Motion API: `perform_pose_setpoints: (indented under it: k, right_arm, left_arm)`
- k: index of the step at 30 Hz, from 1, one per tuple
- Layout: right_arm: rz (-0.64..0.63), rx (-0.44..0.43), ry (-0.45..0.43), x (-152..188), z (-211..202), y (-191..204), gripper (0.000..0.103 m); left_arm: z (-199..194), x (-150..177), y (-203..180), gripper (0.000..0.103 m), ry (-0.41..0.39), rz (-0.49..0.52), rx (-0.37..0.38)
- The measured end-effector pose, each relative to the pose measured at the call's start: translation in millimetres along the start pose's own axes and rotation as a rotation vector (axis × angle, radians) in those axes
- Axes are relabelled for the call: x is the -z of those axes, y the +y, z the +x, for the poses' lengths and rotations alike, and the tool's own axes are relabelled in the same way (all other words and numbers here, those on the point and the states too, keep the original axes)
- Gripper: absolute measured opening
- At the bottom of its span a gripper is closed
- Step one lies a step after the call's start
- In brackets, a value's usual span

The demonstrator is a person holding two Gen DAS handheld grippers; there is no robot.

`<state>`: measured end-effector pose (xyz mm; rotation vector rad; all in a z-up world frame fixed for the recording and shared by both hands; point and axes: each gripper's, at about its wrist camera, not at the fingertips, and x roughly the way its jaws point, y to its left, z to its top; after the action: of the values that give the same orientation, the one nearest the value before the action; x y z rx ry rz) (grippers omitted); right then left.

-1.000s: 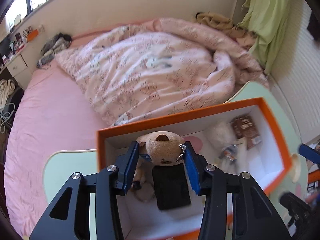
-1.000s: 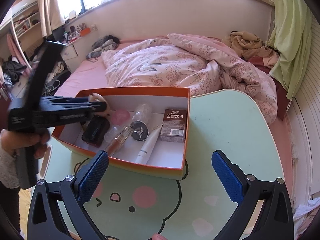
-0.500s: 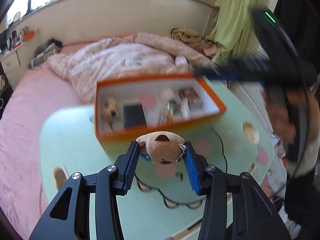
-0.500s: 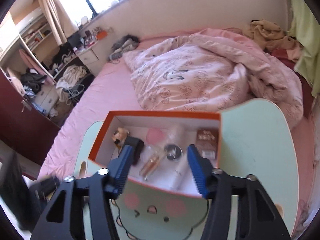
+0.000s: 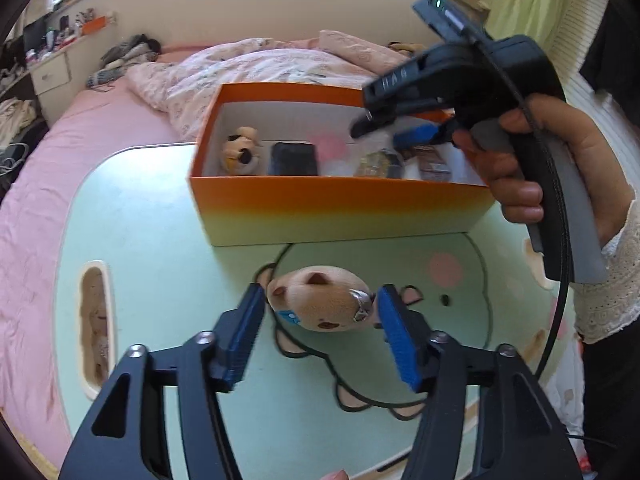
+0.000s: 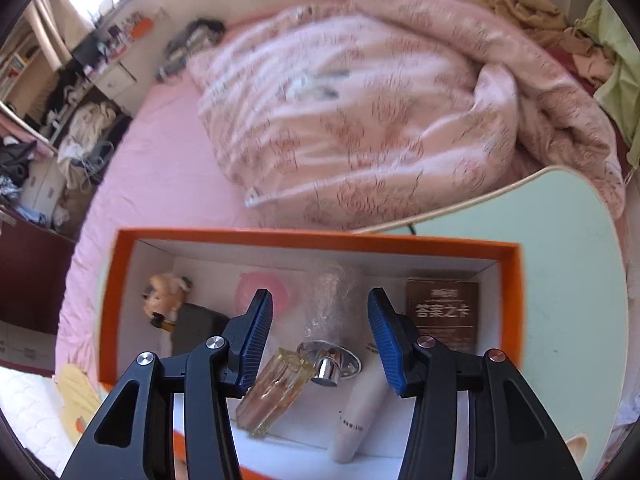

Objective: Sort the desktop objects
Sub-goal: 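Lift the bear out and drop it on the table while the right gripper reaches into the box, then lift the bubble-wrapped item out with the right gripper and set it on the table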

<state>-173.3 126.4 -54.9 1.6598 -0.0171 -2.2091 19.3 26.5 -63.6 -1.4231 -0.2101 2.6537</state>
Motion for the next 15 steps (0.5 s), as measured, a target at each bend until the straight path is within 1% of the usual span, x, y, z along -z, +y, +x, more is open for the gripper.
perform_pose_setpoints:
  k: [1, 2, 3, 5, 10, 13, 15]
  right_arm:
    - [-0.008, 0.003, -0.005, 1, 3, 0, 0.046]
    - [-0.018, 0.007, -0.018, 2, 4, 0, 0.037]
    - [-0.019, 0.010, -0.019, 2, 5, -1, 0.026]
    - [-0.001, -0.033, -0.029, 2, 2, -5, 0.025]
    - [0.000, -0.133, -0.160, 13, -35, -4, 0.025]
    - [-0.005, -0.227, -0.291, 41, -81, -3, 0.025]
    - [-0.026, -0.255, -0.369, 70, -106, -1, 0.025]
  left_arm:
    - [-1, 0, 2, 0.065, -0.004, -0.003, -0.002]
    - [-4, -1, 3, 0.066, -0.009, -0.004, 0.004]
    - [-6, -2, 4, 0.066, -0.014, -0.005, 0.010]
    - [-11, -3, 7, 0.066, -0.023, -0.008, 0.023]
    - [-23, -7, 13, 0.066, -0.047, -0.015, 0.054]
    - [-30, -10, 17, 0.066, -0.063, -0.021, 0.067]
    - [-34, -13, 20, 0.066, -0.077, -0.028, 0.055]
